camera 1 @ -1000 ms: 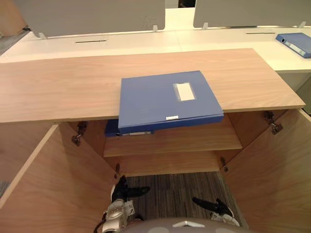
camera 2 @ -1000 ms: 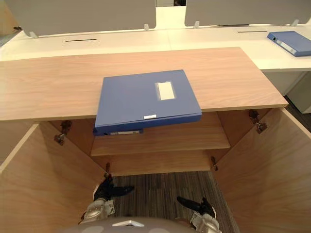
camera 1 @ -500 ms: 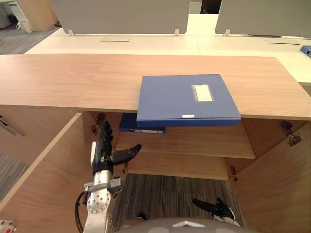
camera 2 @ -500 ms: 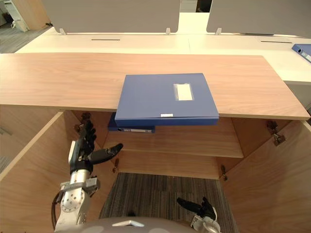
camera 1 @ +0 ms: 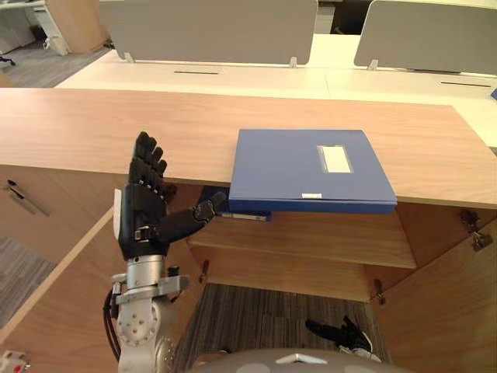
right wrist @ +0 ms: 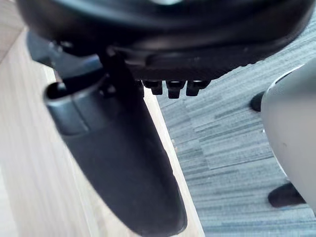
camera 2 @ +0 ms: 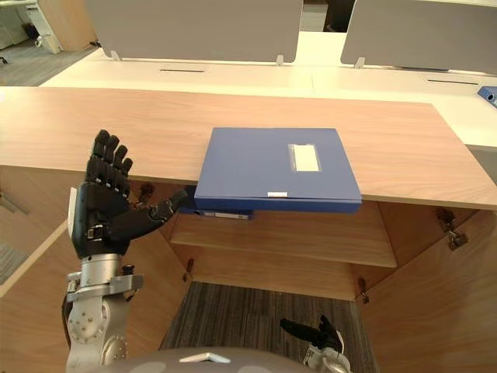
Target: Walk over to the cabinet, pick up the folder, carry it to the office cabinet, place the folder inside the office cabinet, then close the office cabinet door
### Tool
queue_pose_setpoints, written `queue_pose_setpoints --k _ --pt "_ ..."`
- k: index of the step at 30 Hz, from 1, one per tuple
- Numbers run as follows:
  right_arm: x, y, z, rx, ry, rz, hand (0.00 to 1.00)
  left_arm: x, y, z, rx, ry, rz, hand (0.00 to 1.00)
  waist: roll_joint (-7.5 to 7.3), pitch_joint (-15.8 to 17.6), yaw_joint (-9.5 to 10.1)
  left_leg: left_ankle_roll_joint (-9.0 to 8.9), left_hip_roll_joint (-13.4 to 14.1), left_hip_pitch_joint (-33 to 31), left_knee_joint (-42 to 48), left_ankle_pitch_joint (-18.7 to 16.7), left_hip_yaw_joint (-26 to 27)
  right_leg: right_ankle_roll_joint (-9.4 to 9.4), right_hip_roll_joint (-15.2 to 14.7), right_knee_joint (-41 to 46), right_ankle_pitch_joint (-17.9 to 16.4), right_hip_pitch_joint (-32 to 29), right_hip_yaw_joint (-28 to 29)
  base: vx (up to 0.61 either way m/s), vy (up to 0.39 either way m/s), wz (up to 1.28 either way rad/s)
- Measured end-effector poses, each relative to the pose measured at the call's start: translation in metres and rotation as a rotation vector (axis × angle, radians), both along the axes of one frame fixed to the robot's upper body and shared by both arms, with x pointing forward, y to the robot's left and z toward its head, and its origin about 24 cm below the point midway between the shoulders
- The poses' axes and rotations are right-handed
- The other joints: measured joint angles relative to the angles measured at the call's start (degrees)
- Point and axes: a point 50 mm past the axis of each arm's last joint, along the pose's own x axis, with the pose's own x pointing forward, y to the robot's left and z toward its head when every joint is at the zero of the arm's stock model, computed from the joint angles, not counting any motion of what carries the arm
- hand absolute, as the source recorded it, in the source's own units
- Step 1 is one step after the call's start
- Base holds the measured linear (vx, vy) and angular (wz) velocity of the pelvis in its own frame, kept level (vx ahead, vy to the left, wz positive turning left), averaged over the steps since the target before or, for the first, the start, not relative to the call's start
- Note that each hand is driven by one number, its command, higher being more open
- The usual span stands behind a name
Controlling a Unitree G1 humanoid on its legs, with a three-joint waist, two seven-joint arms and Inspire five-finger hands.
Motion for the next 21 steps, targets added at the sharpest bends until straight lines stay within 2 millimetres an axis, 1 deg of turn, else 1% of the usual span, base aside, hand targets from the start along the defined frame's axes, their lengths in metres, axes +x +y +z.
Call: queue_pose_setpoints --k 2,6,9,13,16,17,21 --pt "-0.003 0.001 -0.001 0.005 0.012 0.0 1.0 0.0 0.0 0.0 0.004 0.0 -0.006 1.0 -0.14 -0.1 -0.11 -0.05 -0.1 0.1 0.0 0.1 0.0 -0.03 0.0 -0.9 0.0 0.4 0.5 -0.06 -0.013 -0.02" --pt "-0.007 -0.005 -0.002 -0.002 0.033 0.006 1.0 0.001 -0.002 0.001 0.008 -0.002 -0.066 1.0 0.21 -0.5 -0.52 -0.54 -0.1 0.8 -1.5 1.0 0.7 -0.43 0.3 -1.9 -0.2 0.4 2.1 -0.05 -0.027 -0.1" --pt "-0.011 -0.011 -0.003 -0.016 0.048 0.015 1.0 0.003 -0.008 0.002 -0.024 -0.017 -0.166 1.0 0.61 -1.0 -0.92 -0.53 -0.1 1.9 -2.6 1.7 1.4 -0.55 0.8 -2.3 -0.3 0.7 3.1 -0.04 -0.014 -0.15" --pt "-0.013 -0.014 -0.003 -0.021 0.061 0.05 1.0 0.012 -0.016 0.01 -0.116 -0.08 -0.349 1.0 0.58 -1.7 -1.95 -0.73 0.2 2.3 -2.6 1.9 1.8 -0.71 1.1 -2.4 -0.3 0.9 3.6 -0.03 -0.019 -0.06" --pt "-0.016 -0.018 -0.004 -0.025 0.074 0.066 1.0 0.02 -0.018 0.018 -0.086 -0.119 -0.381 1.0 0.76 -2.0 -2.14 -0.79 0.3 2.7 -2.7 1.9 2.5 -0.81 1.2 -2.4 -0.2 0.9 4.4 -0.02 -0.007 -0.14" --pt "-0.018 -0.019 -0.004 -0.025 0.084 0.065 1.0 0.025 -0.018 0.026 -0.058 -0.149 -0.393 1.0 0.87 -2.1 -2.46 -0.79 0.3 2.8 -2.6 1.9 2.8 -0.89 1.3 -2.4 -0.1 0.8 4.7 -0.02 -0.007 -0.12" --pt "-0.021 -0.02 -0.005 -0.021 0.096 0.067 1.0 0.03 -0.02 0.034 0.016 -0.177 -0.386 1.0 0.95 -2.4 -3.73 -0.81 0.5 2.8 -2.6 1.9 3.5 -1.14 1.4 -2.4 0.1 0.5 5.4 -0.02 -0.01 -0.1"
